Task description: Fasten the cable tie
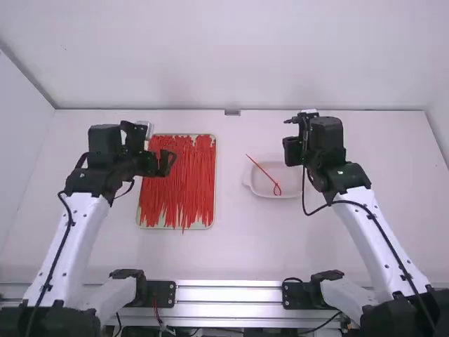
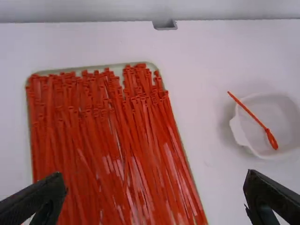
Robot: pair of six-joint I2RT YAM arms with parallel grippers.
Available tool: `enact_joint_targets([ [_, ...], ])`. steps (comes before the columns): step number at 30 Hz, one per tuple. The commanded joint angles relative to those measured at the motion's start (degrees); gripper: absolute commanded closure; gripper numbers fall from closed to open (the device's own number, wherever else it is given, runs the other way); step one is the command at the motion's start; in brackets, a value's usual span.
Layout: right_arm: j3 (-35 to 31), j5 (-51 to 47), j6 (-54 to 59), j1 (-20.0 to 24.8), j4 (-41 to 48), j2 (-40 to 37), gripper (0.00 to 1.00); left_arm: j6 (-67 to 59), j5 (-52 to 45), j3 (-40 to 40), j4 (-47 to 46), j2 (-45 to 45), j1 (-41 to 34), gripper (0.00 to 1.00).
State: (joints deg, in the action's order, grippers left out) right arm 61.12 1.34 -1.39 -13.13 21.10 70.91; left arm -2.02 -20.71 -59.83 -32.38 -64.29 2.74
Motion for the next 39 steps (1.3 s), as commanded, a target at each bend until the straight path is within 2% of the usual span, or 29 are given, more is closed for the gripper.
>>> enact_joint_targets([
  [1,1.9,0.0,0.2,-0.1,0.0,-0.5,0.53,-1.2,2.0,0.2,-0.8,2.6,-0.5,0.01],
  [12,1.9,0.0,0.2,0.0,0.2,-0.5,0.51,0.3,1.6,0.3,-2.4,3.7,-0.5,0.01],
  [15,1.9,0.1,0.2,-0.1,0.2,-0.5,0.5,0.3,-2.3,0.3,-2.3,3.7,-0.5,0.01],
  [17,1.9,0.1,0.2,0.0,0.2,-0.5,0.44,0.1,-3.1,0.3,-2.1,3.7,-0.5,0.01],
  [19,1.2,-0.7,0.9,0.7,-0.5,-1.2,0.44,0.8,-2.0,1.0,-1.2,4.4,-1.2,0.02],
  [27,-4.2,-1.3,1.4,6.1,-5.9,-6.6,0.53,2.0,3.4,6.4,4.2,9.8,-2.7,0.12],
  [35,-12.0,-1.3,1.4,13.1,-13.7,-14.4,0.67,2.0,11.4,14.4,12.2,17.8,-2.7,0.26],
  [39,-16.7,-1.3,1.4,13.1,-18.4,-19.1,0.75,2.0,16.3,19.3,17.1,22.7,-2.7,0.34],
])
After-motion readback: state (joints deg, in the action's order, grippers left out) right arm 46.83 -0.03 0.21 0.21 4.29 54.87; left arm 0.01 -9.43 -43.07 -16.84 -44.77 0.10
